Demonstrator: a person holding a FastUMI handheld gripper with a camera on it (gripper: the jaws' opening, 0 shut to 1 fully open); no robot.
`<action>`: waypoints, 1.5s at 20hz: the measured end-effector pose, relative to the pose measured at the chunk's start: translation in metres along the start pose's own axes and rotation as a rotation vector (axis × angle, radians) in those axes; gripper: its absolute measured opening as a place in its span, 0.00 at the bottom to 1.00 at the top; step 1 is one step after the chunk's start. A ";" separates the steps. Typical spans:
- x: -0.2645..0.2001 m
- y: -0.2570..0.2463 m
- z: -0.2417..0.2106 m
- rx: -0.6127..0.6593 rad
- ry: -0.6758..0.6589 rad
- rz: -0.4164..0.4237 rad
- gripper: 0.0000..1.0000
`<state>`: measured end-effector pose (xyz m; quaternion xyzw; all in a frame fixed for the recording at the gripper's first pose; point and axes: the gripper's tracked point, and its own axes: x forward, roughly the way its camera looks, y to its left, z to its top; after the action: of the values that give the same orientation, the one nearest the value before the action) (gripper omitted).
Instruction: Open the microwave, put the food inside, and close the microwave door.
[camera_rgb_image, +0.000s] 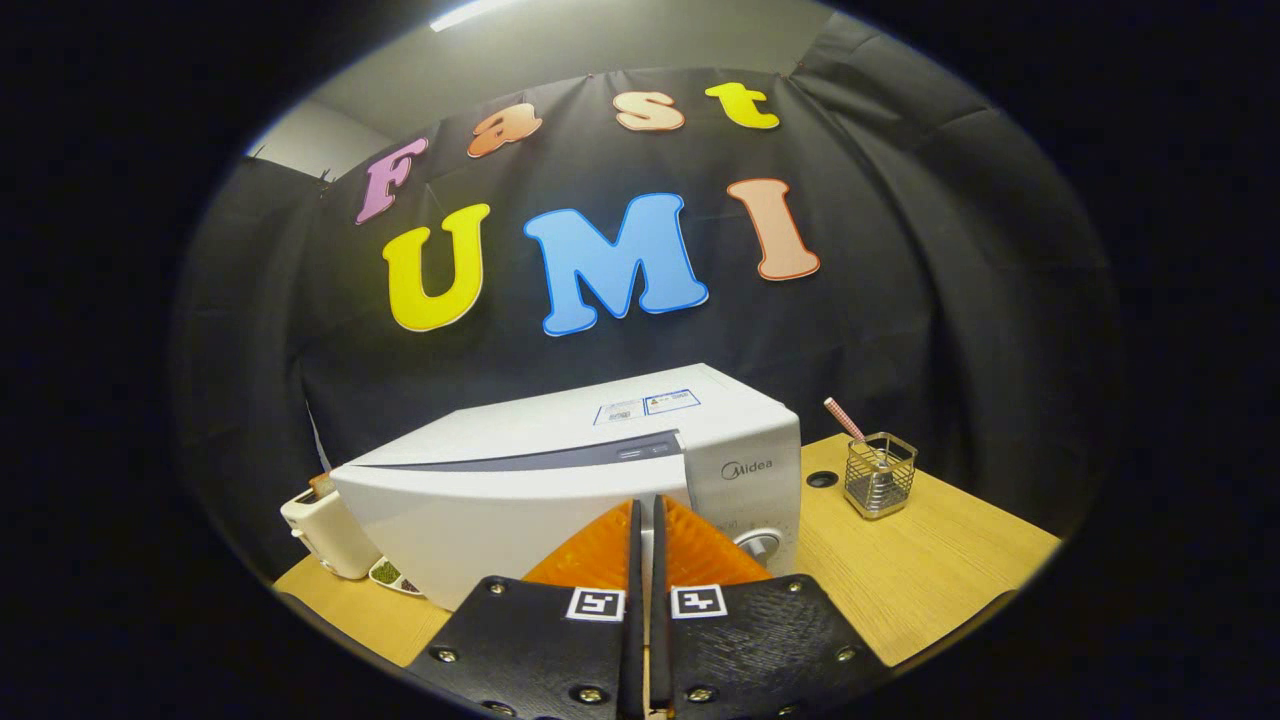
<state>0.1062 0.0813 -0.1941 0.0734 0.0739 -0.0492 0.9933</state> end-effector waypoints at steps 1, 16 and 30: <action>0.004 0.000 0.000 -0.006 -0.002 0.001 0.03; 0.024 -0.003 0.006 -0.042 -0.033 -0.003 0.03; -0.005 0.000 0.036 -0.064 -0.065 0.040 0.32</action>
<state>0.1061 0.0761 -0.1580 0.0415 0.0415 -0.0295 0.9978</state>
